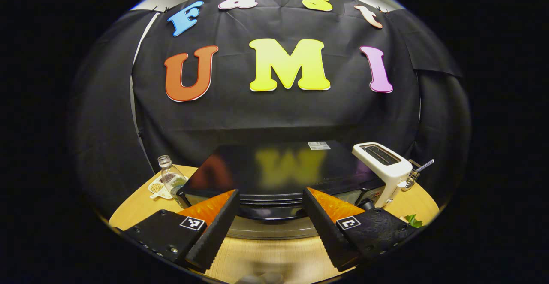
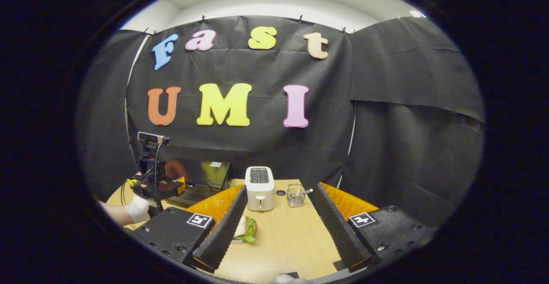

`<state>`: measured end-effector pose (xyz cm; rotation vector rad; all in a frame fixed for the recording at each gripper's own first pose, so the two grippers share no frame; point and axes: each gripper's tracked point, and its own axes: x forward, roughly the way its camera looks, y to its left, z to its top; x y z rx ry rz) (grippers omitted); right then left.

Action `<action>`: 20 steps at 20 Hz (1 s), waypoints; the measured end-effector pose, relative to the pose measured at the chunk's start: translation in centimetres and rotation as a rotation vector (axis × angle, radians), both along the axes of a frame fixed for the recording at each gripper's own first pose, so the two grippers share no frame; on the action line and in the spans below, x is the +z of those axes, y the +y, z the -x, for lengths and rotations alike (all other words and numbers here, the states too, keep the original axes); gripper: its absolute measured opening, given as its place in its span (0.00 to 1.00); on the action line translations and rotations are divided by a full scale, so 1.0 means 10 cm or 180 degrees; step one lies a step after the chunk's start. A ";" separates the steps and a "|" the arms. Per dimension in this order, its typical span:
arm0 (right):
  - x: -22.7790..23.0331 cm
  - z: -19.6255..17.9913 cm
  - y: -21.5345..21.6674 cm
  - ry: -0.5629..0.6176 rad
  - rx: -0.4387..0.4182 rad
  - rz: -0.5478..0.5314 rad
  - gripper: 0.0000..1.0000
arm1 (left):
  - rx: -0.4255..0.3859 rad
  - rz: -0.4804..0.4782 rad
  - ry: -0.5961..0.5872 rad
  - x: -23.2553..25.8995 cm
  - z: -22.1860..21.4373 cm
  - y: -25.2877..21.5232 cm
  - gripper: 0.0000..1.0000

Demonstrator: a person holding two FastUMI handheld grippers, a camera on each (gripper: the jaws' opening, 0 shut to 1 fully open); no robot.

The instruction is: Open the electric oven with the left hand, put the food in, and close the electric oven.

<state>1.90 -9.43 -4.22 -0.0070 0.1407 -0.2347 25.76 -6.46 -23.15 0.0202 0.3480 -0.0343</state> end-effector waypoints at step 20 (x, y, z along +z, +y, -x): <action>-0.33 0.06 0.23 0.0124 0.0333 -0.0071 0.92 | -0.0081 -0.0003 0.0322 -0.48 1.00 -0.05 0.98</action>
